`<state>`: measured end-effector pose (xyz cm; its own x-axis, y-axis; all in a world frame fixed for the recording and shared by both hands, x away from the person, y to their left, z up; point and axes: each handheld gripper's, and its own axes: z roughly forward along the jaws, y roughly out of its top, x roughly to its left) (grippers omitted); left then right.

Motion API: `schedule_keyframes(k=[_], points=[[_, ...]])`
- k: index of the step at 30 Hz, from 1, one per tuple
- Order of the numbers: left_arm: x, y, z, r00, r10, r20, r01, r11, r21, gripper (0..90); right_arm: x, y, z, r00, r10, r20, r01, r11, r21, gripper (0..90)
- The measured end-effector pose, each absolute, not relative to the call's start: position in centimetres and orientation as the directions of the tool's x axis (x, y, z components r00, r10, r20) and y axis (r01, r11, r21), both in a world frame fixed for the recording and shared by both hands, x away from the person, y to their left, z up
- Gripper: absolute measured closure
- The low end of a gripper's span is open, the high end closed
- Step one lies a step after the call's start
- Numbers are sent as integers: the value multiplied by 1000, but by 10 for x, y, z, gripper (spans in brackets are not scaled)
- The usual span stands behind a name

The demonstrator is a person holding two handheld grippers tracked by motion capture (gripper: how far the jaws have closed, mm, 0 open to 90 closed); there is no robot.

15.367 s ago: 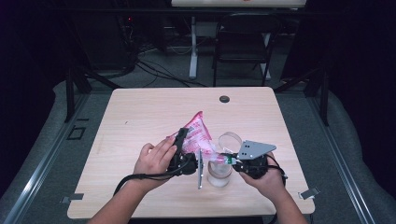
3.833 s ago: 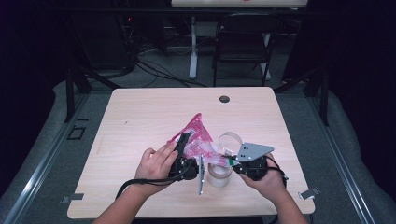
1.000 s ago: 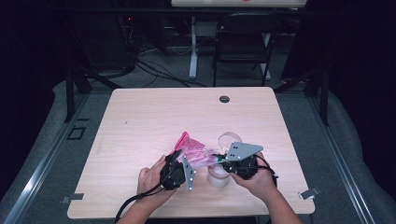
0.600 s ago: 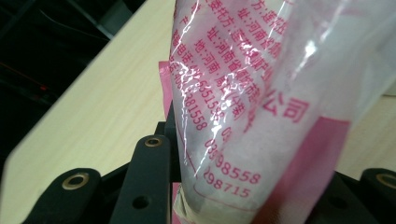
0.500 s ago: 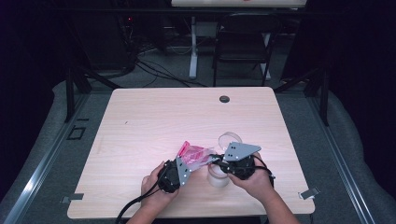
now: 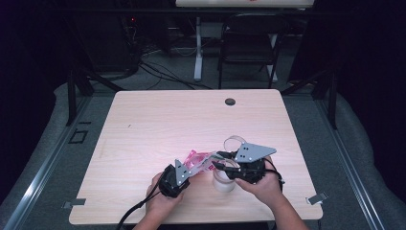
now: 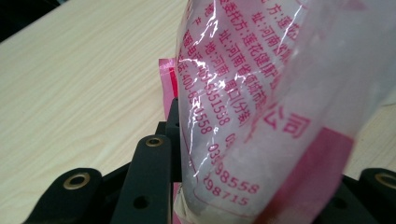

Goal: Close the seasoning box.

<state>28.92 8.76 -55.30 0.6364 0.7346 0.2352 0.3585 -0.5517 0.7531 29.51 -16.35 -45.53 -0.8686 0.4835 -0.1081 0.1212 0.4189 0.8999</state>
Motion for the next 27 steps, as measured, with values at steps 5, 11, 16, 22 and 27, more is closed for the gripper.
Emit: schedule_keyframes(k=[5, 11, 16, 22, 27], points=[[290, 91, -554, 636, 737, 228, 366, -549, 751, 695, 293, -172, -445, -859, 504, -93, 118, 371, 921, 569], [290, 97, -549, 631, 746, 214, 372, -533, 760, 696, 296, -183, -443, -845, 529, -77, 140, 358, 923, 549], [289, 106, -544, 618, 757, 215, 371, -521, 768, 696, 296, -189, -441, -836, 545, -61, 154, 339, 928, 539], [292, 133, -534, 560, 797, 224, 388, -492, 780, 696, 295, -195, -439, -822, 566, -63, 161, 337, 928, 540], [296, 166, -529, 484, 852, 201, 431, -432, 793, 696, 294, -199, -437, -817, 574, -54, 171, 330, 928, 545]])
